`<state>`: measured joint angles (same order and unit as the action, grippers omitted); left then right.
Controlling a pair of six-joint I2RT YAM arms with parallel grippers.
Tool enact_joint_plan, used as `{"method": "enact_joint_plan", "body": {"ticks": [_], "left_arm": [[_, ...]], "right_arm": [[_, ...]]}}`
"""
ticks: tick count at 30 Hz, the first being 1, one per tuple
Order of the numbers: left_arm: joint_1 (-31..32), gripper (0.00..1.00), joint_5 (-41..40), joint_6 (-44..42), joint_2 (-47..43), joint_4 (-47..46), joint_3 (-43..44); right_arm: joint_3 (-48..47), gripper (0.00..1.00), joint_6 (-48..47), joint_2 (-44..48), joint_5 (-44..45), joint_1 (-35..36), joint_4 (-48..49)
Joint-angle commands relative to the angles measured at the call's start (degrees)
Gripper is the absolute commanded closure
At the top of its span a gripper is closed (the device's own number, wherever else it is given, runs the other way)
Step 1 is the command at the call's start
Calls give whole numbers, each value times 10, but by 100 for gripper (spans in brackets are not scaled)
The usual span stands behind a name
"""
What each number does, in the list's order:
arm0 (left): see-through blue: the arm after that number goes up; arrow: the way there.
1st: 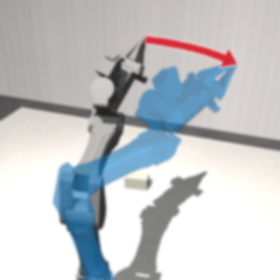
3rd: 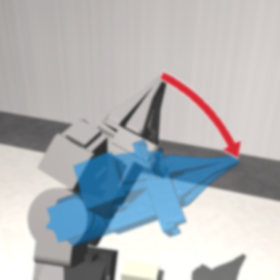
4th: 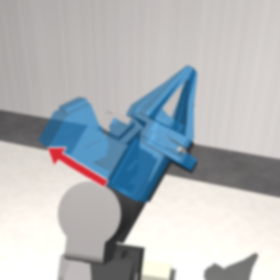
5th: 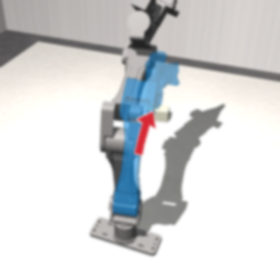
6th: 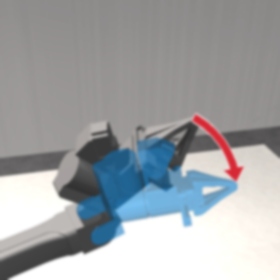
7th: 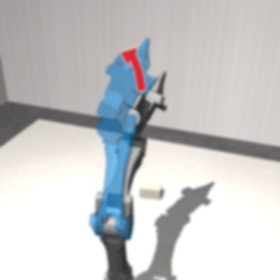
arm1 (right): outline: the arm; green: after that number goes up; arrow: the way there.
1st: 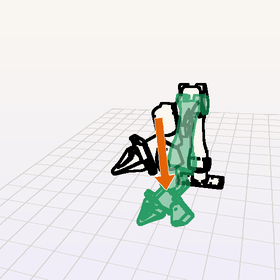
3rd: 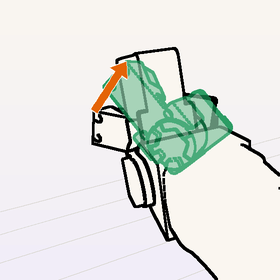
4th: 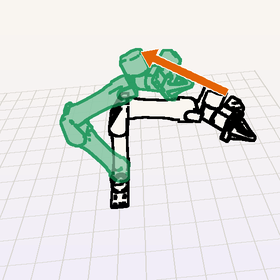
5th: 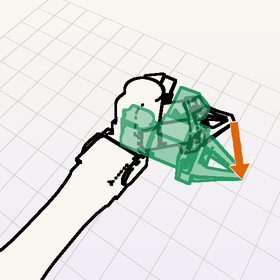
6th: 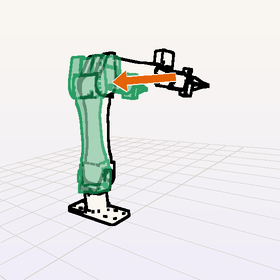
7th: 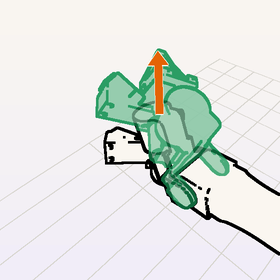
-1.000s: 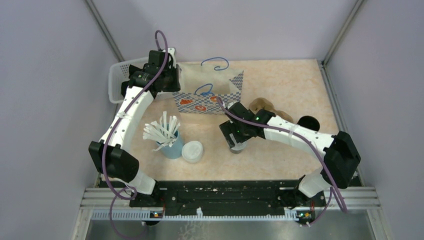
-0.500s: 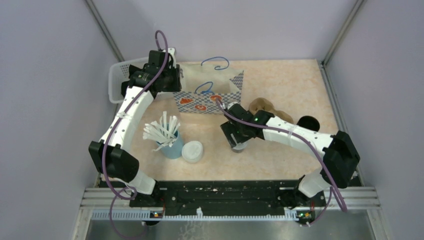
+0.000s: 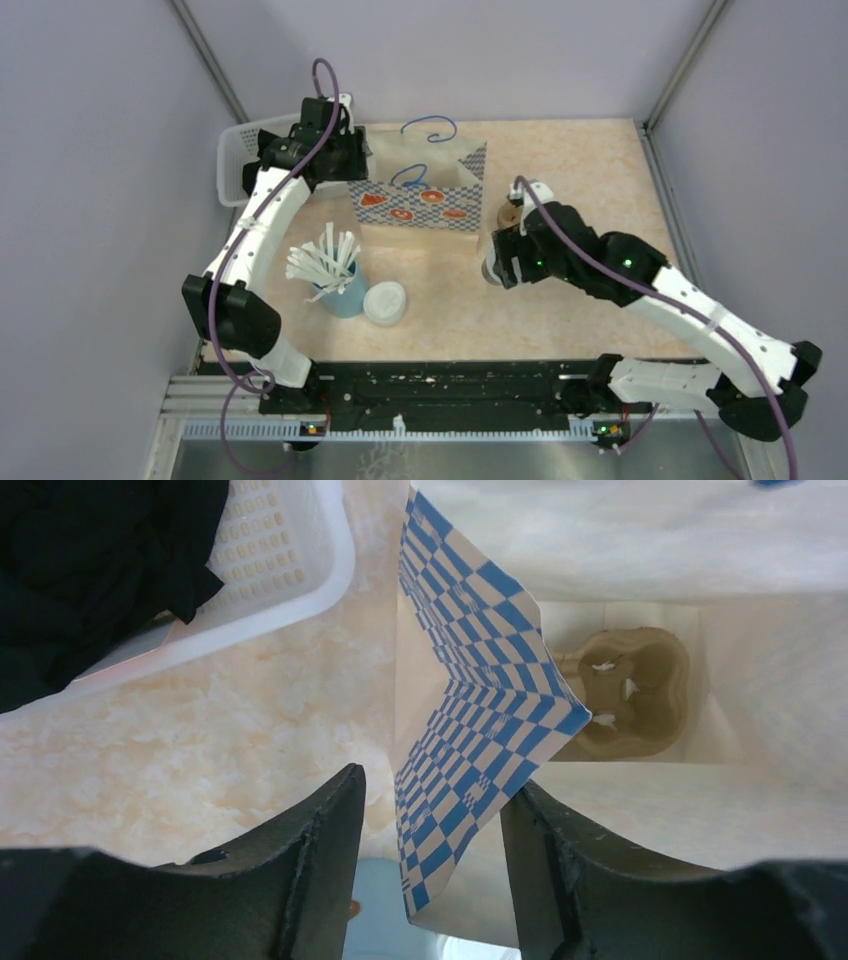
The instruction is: Pack the takeout coffee
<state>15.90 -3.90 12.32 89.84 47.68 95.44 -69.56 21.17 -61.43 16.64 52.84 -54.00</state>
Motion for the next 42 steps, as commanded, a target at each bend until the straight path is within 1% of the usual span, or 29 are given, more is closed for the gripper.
{"method": "enact_joint_plan", "body": {"ticks": [1, 3, 7, 10, 13, 18, 19, 22, 23, 26, 27, 29, 31, 32, 37, 39, 42], "left_arm": [[3, 35, 24, 13, 21, -18, 40], [5, 28, 32, 16, 12, -30, 40], [6, 22, 23, 17, 3, -59, 45], [6, 19, 12, 19, 29, -46, 83], [8, 21, -2, 20, 51, -31, 98], [13, 32, -12, 16, 55, -34, 90], [14, 33, -13, 15, 54, -35, 89], [19, 34, -14, 12, 58, -35, 86], [21, 35, -19, 10, 60, -34, 87], [24, 43, -28, 2, 64, -32, 89], [25, 47, -32, -3, 65, -32, 89], [26, 57, -39, -10, 65, -33, 88], [26, 70, -39, -17, 66, -35, 89], [27, 75, -38, -22, 66, -38, 89], [30, 95, -27, -34, 44, -67, 86], [34, 99, -8, -43, 22, -98, 67], [38, 100, 31, -50, -20, -153, 23]], "right_arm": [[-59, 35, -11, 44, 32, 6, -54], [-80, 35, -20, 53, 45, 6, -64], [-119, 36, -26, 57, 61, 6, -76], [-141, 37, -25, 59, 62, 6, -77], [-151, 37, -26, 64, 64, 6, -76], [-177, 39, -58, 62, 50, 6, -63], [-184, 39, -64, 60, 51, 6, -60], [-207, 42, -85, 51, 57, 6, -46], [-213, 45, -91, 47, 59, 6, -39], [-232, 48, -116, 25, 43, 6, -25], [-239, 48, -122, 16, 39, 6, -24], [-255, 50, -137, -2, 49, 6, -25], [-269, 56, -154, -21, 64, 6, -21], [-276, 57, -164, -30, 69, 6, -19], [-333, 58, -208, -75, 90, 6, -5], [-354, 59, -217, -92, 98, 6, 1], [-380, 63, -243, -114, 98, 6, 11]]}}
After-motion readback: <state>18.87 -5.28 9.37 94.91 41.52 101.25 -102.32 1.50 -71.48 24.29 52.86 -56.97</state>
